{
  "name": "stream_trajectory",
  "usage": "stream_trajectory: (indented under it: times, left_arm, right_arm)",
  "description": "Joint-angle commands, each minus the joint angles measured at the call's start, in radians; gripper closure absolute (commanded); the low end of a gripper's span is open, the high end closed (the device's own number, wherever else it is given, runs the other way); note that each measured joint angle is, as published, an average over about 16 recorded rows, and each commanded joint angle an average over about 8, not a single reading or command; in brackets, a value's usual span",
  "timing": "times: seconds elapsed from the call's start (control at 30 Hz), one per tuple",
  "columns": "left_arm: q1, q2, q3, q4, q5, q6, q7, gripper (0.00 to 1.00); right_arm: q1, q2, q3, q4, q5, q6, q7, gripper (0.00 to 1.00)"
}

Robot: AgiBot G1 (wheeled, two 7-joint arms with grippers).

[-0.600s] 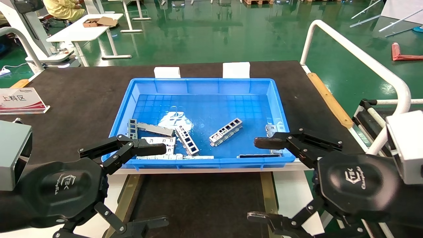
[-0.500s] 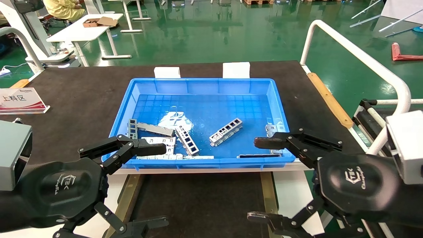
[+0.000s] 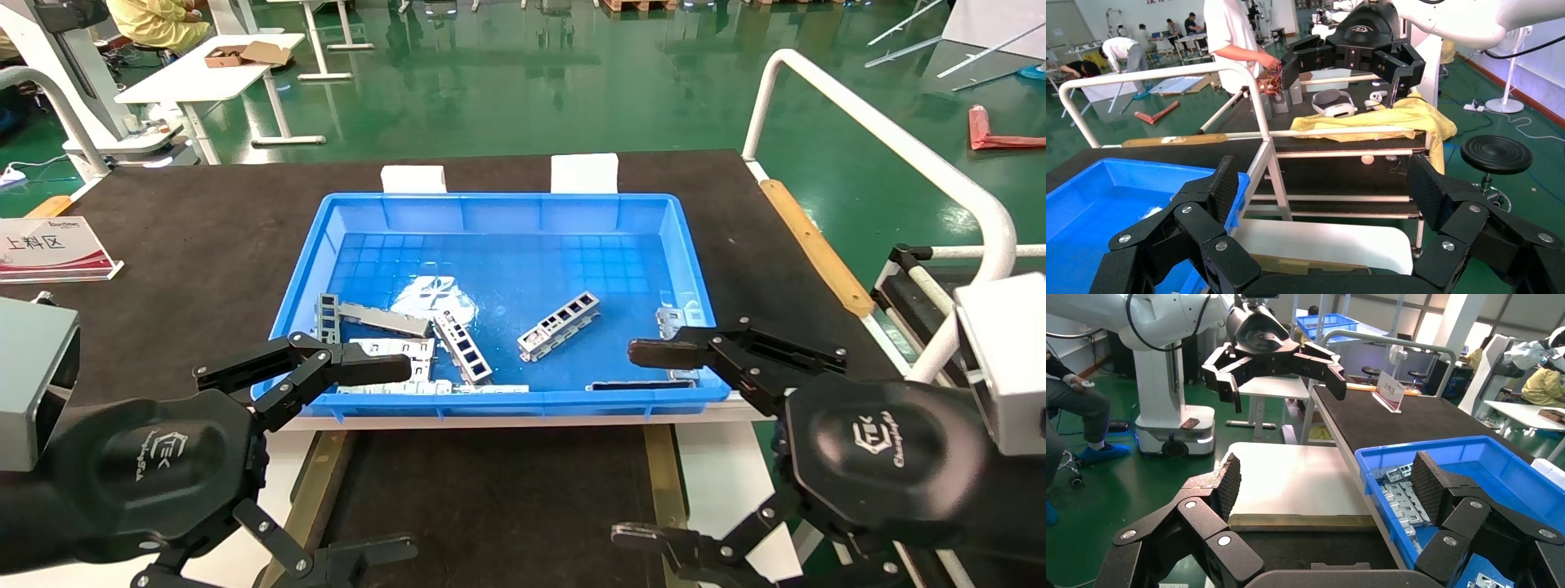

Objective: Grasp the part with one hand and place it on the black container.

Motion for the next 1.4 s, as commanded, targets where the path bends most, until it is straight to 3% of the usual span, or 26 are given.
stream_trajectory:
  times: [0.03,0.9,1.4]
  left_arm:
    - [0.0,0.0,0.0,0.0,0.0,0.0,0.0,0.0]
    - [0.009,0.007,0.01,-0.018,0.022,-0.037,-0.017,0.0]
    - [-0.084,0.101,0.086,0.076,0.168,-0.087,-0.02,0.0]
  right_arm:
    - [0.0,0.0,0.0,0.0,0.0,0.0,0.0,0.0]
    - [0.0,0.0,0.0,-0.001,0.0,0.0,0.0,0.0]
    - [0.0,0.0,-0.001,-0.001,0.0,0.0,0.0,0.0]
